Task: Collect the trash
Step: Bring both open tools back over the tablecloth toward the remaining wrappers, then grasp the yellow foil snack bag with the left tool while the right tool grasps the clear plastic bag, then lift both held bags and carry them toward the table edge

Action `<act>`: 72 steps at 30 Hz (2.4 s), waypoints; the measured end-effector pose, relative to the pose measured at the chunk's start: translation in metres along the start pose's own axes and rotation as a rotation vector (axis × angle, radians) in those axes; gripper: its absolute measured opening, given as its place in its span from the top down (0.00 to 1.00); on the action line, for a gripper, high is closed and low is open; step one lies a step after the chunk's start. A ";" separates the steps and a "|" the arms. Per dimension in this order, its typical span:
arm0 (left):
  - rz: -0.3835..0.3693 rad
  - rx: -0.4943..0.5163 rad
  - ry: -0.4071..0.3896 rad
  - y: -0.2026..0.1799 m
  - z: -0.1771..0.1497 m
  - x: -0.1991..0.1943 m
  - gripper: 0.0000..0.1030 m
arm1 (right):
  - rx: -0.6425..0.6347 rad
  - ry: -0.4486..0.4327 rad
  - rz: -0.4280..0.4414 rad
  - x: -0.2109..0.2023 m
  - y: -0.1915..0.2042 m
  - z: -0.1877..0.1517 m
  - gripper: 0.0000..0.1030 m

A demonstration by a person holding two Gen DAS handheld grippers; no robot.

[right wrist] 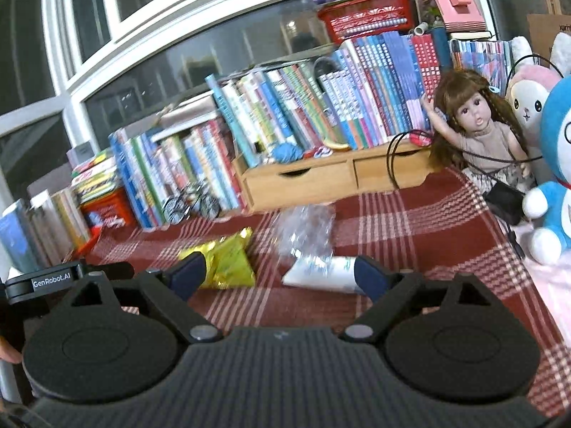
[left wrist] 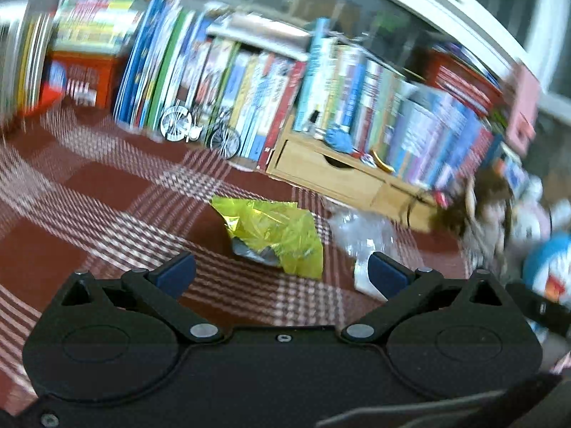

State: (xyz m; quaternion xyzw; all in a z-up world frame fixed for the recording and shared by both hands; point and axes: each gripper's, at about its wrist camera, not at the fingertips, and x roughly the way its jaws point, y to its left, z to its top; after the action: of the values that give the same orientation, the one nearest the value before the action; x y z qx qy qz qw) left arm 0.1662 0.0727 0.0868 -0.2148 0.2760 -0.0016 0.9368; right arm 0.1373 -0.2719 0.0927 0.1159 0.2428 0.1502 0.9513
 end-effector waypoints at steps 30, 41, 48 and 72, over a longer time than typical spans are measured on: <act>0.055 -0.094 0.005 0.011 -0.022 0.102 0.90 | 0.054 0.168 -0.061 0.180 -0.006 -0.023 0.40; -0.050 0.015 0.077 0.049 -0.061 -0.016 0.89 | -0.091 0.237 0.062 0.072 -0.012 -0.053 0.40; -0.115 0.082 0.185 0.054 -0.102 -0.062 0.86 | -0.162 0.264 0.094 0.026 -0.010 -0.076 0.34; 0.089 0.423 0.039 -0.001 -0.117 -0.005 0.02 | -0.308 0.186 -0.005 0.057 0.017 -0.081 0.00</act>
State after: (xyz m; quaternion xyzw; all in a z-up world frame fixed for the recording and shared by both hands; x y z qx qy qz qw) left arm 0.1013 0.0253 0.0017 -0.0010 0.2968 -0.0221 0.9547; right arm 0.1407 -0.2244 0.0044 -0.0459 0.3040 0.1934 0.9317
